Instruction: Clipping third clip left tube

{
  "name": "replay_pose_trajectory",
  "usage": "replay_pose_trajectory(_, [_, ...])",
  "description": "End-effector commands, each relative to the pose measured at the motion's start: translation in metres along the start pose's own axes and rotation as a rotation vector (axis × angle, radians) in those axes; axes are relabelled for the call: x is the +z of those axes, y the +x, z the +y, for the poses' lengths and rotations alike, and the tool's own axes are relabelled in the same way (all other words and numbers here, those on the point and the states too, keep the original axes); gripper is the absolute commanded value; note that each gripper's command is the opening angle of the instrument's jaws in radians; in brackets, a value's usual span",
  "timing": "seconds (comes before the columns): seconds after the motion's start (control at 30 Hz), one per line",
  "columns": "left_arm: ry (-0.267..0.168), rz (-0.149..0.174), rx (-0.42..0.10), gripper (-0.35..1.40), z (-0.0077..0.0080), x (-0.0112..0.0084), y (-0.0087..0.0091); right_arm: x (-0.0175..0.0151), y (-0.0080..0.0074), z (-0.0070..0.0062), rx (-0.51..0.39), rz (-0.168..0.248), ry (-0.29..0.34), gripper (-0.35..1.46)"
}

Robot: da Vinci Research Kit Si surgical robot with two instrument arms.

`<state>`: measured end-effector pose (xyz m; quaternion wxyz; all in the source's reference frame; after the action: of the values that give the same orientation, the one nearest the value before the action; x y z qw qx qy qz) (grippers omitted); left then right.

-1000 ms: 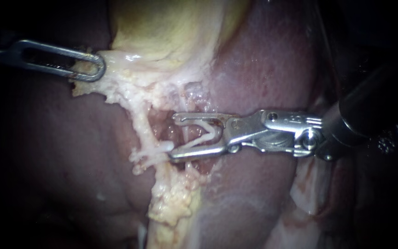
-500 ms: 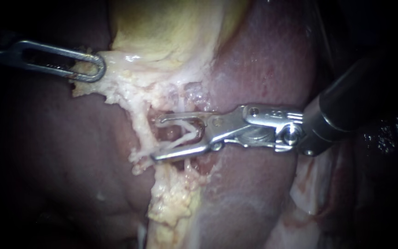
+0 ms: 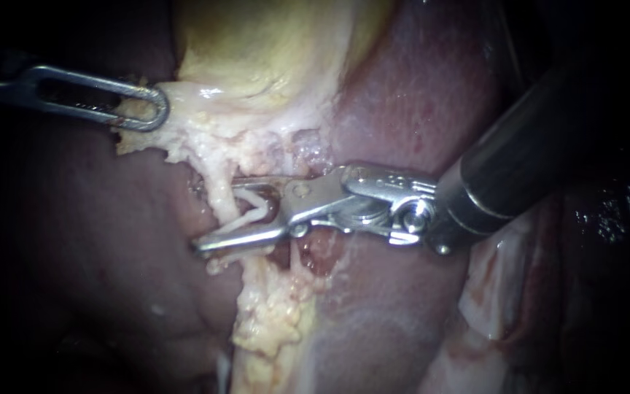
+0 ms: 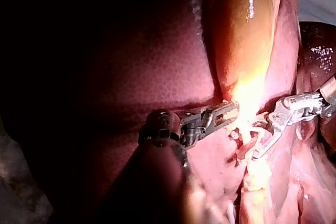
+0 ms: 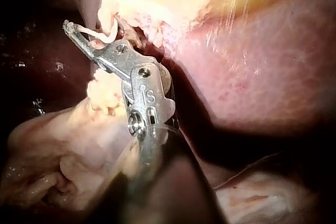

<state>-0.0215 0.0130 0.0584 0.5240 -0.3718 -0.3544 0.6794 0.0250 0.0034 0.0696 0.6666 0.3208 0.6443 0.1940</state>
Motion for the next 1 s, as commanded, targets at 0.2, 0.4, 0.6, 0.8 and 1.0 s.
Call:
replay_pose_trajectory(0.2, [-0.002,-0.002,0.001,-0.35,0.0000,0.0002,-0.0001,0.0007,0.0014,-0.0012,0.015,0.021,0.006,0.48])
replay_pose_trajectory(0.4, [-0.002,-0.002,0.001,-0.35,0.0000,0.0001,-0.0001,0.0004,0.0041,-0.0031,0.029,0.029,0.017,0.48])
replay_pose_trajectory(0.6, [-0.002,-0.002,0.001,-0.35,-0.0001,0.0001,-0.0001,-0.0002,0.0063,-0.0053,0.039,0.038,0.032,0.46])
replay_pose_trajectory(0.8, [-0.002,-0.002,0.001,-0.35,-0.0001,0.0001,-0.0001,-0.0005,0.0077,-0.0061,0.046,0.040,0.038,0.42])
replay_pose_trajectory(1.0, [-0.002,-0.002,0.001,-0.35,-0.0001,0.0001,-0.0001,-0.0006,0.0077,-0.0062,0.047,0.040,0.036,0.30])
